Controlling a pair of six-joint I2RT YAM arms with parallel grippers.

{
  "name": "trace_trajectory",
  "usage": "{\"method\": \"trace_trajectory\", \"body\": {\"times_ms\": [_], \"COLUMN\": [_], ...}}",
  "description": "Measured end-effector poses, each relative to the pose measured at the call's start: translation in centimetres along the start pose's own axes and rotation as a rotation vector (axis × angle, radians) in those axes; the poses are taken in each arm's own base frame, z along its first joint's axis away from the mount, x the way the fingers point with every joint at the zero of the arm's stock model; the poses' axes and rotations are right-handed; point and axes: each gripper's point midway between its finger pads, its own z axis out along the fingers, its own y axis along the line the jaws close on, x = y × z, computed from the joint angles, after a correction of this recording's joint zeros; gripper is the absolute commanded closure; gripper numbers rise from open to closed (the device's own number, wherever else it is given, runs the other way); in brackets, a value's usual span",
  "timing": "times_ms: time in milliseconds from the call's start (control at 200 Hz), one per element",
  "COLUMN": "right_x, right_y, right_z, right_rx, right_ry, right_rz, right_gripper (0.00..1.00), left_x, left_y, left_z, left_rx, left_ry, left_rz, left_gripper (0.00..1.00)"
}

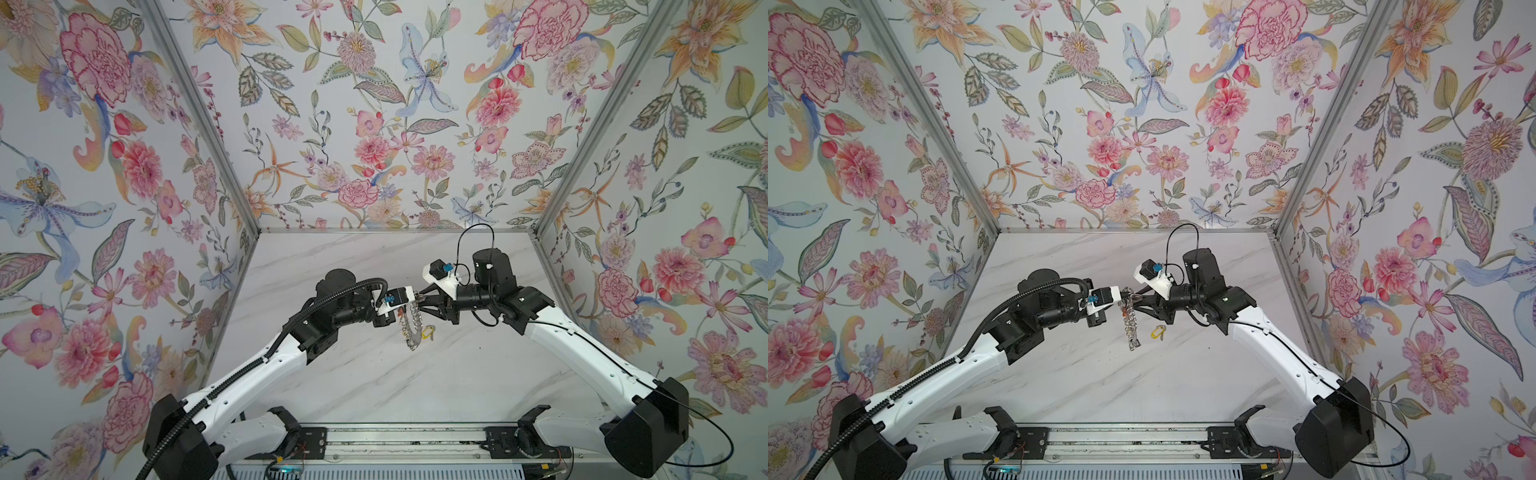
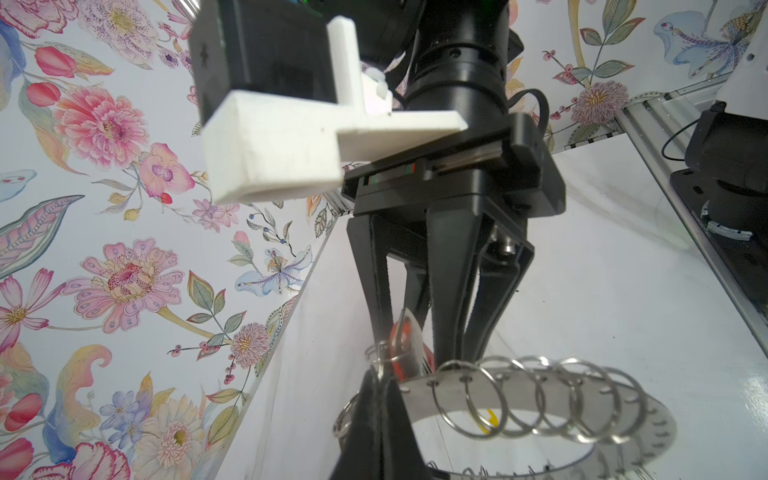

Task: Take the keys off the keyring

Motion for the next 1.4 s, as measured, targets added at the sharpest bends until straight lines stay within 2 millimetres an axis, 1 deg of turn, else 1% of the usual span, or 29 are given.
{"method": "trace_trajectory", "body": {"times_ms": [125,290,475,621,1041,1146,1256,1401], "right_x": [-0.2,-0.4,-1.3,-1.7,-0.1,0.1,0.5,0.4], "right_y": [0.3,0.4,0.8,0.9,-0.5,-0.7,-0.7,-0.5], "right_z": [0.0,0.0,-0.9,-1.5,-1.5,-1.2,-0.5,0.2], "right_rx": [-0.018,-0.022,-0.006,0.014,0.090,0.093,0.097,0.099], "right_ry": [-0.008,-0.017,-0.038,-0.052,0.002,0.019,0.045,0.058], "right_rz": [-0.002,-0.007,-0.025,-0.035,0.001,0.009,0.002,-0.013], "right_gripper": [0.75,0.89,0.99,1.00,1.00,1.00,1.00,1.00], "left_x": [-0.1,-0.1,0.1,0.1,-0.3,-0.4,-0.6,-1.0], "left_y": [0.0,0.0,0.0,-0.1,-0.4,-0.4,-0.4,-0.3], "left_z": [0.0,0.0,0.0,0.0,-0.2,-0.3,-0.4,-0.7], "left_rx": [0.001,0.001,0.000,0.003,0.023,0.023,0.021,0.006], "left_ry": [-0.002,-0.002,0.005,0.005,-0.010,-0.014,-0.019,-0.044], "left_rz": [0.001,0.001,-0.001,-0.001,-0.006,-0.012,-0.025,-0.040], "left_gripper": [1.00,1.00,1.00,1.00,1.00,1.00,1.00,1.00]}}
